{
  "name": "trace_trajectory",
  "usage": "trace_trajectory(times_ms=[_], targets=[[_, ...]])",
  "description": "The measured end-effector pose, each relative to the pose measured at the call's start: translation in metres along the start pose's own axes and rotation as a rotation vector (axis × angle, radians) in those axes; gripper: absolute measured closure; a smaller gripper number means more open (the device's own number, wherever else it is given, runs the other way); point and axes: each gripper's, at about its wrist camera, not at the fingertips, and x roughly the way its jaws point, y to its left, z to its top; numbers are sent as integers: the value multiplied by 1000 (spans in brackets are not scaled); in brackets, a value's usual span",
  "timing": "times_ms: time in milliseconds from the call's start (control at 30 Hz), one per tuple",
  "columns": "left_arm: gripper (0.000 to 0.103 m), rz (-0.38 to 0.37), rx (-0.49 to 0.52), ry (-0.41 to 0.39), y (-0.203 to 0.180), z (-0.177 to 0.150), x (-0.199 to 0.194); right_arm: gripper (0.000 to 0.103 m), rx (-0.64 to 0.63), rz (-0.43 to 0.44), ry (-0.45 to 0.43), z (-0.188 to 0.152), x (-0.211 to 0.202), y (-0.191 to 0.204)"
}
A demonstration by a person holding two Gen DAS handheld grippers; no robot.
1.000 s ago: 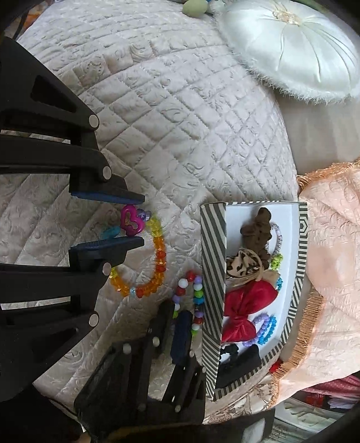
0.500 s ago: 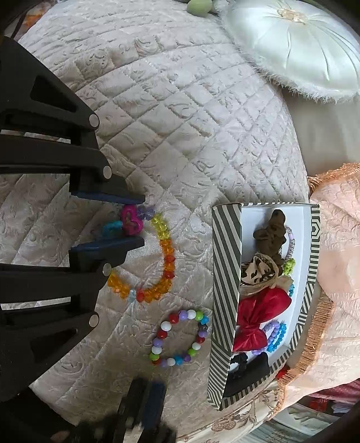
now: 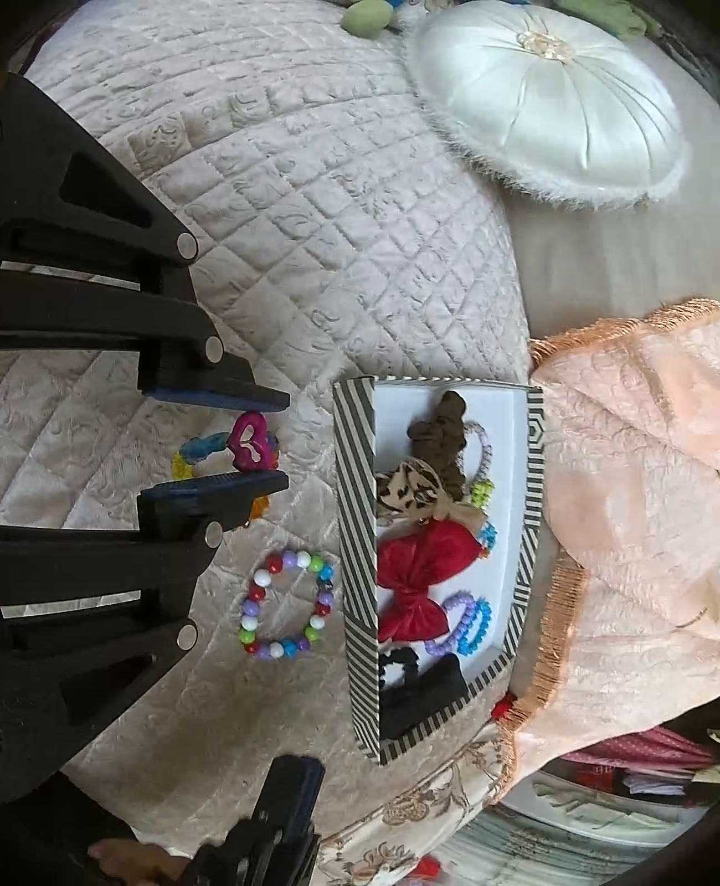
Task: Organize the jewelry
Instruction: 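Grasp the multicolour bead bracelet with the right gripper while the left holds the heart bracelet, then lift both bracelets off the bed and hold them in both grippers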
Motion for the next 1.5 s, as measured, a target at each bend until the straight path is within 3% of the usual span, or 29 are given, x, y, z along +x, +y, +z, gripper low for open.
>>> trace_trajectory(times_ms=[167,267,300,333,533,700,733,833,1033,1233,1333,1500], targets=[[83,4,-6,8,0,-4,1,88,-22,-114,86,-1,30,2],[83,8,-9,24,0,-6,3,74,-19,-109,105,1,43,2],[83,7,-8,29,0,-6,4,66,-13,-111,106,2,48,0],[83,6,-5,30,-1,-6,5,64,-2,-115,101,5,53,-2],[83,10,10,32,-4,-6,7,63,26,-110,160,15,95,-7],[83,14,16,37,-6,-7,8,64,-157,-203,184,9,111,18],[83,13,15,37,-6,-7,9,69,-160,-200,182,9,111,18],[83,15,15,41,-7,-6,11,94,-142,-189,163,11,102,14],[83,1,13,14,-15,-2,4,94,-107,-167,62,7,42,16],[83,-15,32,-3,-31,2,0,94,14,-58,-53,0,-23,2],[83,-14,46,-4,-40,4,1,94,81,-22,-79,-5,-35,-9],[83,0,62,-2,-50,6,5,94,96,-39,-78,-7,-38,-14]])
